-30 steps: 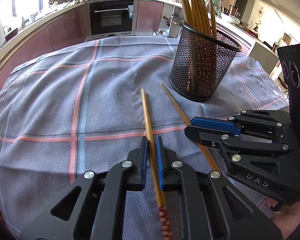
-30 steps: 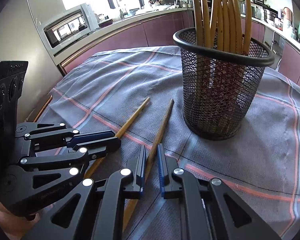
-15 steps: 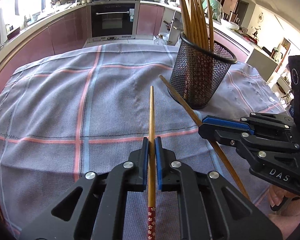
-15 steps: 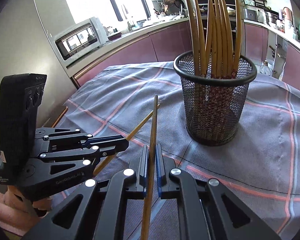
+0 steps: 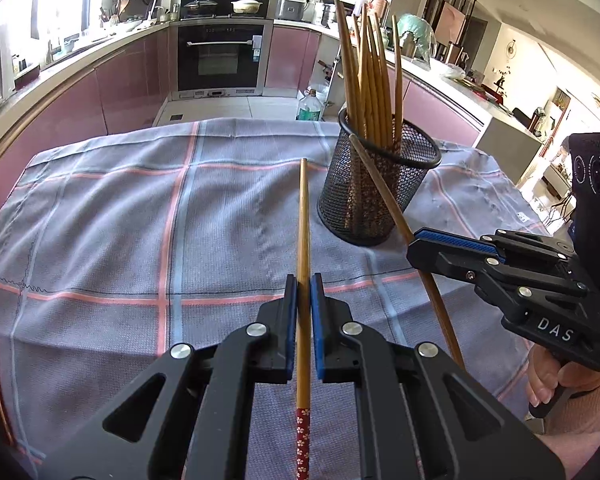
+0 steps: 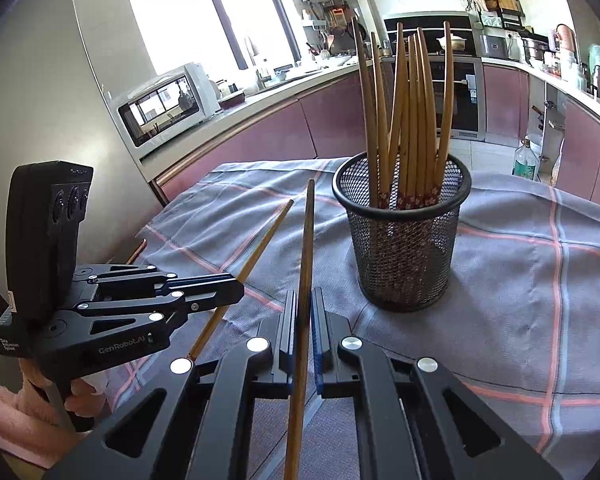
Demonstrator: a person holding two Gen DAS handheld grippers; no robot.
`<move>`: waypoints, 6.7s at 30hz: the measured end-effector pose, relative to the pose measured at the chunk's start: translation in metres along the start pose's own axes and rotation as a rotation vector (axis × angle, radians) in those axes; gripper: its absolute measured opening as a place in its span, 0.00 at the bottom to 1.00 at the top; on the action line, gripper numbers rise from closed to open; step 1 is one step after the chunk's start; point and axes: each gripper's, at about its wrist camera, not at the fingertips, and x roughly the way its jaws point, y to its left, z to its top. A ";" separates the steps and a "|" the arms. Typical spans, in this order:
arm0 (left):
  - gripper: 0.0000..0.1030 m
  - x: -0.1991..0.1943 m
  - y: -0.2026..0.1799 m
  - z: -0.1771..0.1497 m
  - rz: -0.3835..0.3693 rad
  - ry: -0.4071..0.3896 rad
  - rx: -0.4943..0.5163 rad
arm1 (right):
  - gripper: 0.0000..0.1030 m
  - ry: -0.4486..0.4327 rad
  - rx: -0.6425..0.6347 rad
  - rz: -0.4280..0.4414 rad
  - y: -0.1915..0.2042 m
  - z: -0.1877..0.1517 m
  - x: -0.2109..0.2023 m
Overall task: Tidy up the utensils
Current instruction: 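Lift both chopsticks upright and carry them above the mesh holder, then lower both chopsticks into the black mesh holder among the others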
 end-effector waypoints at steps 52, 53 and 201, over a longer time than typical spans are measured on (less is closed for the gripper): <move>0.07 -0.026 0.014 0.006 -0.040 -0.058 -0.058 | 0.18 0.236 -0.146 -0.075 0.023 -0.004 0.082; 0.07 -0.025 0.015 0.006 -0.041 -0.057 -0.059 | 0.17 0.233 -0.154 -0.085 0.024 -0.004 0.082; 0.07 -0.090 -0.070 0.145 -0.073 -0.380 0.098 | 0.05 -0.412 -0.065 -0.102 -0.027 0.115 -0.105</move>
